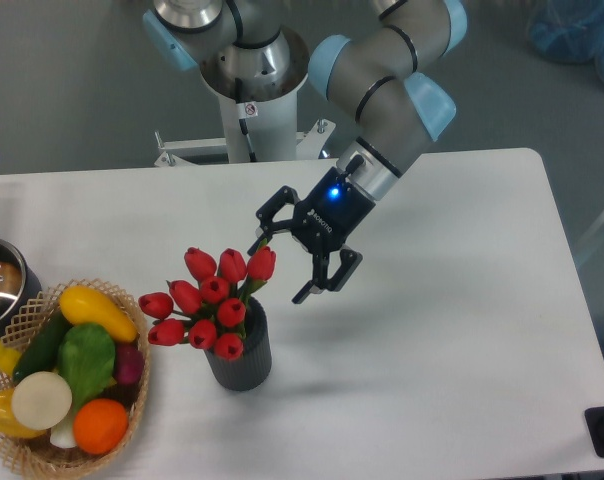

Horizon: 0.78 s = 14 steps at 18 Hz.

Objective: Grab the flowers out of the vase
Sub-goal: 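Move the open gripper down toward the red tulips in the black vase, then lower the open gripper around the tulip stems just above the vase rim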

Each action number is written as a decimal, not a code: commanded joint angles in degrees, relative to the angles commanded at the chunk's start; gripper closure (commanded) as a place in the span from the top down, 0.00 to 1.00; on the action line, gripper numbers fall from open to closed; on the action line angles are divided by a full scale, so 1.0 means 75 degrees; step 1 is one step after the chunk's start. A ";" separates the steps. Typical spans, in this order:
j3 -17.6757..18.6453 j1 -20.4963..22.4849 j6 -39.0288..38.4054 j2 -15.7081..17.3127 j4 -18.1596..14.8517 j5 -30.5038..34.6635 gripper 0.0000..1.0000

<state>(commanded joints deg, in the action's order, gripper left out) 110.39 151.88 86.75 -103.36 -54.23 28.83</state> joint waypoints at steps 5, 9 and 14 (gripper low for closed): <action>-0.0058 -0.0258 -0.0012 -0.0257 0.0304 -0.0117 1.00; -0.0140 -0.0387 -0.0117 -0.0539 0.0434 -0.0549 1.00; -0.0141 -0.0422 -0.0444 -0.0563 0.0434 -0.0656 1.00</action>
<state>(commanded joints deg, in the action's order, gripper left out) 109.34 148.71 83.42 -107.58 -50.98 23.91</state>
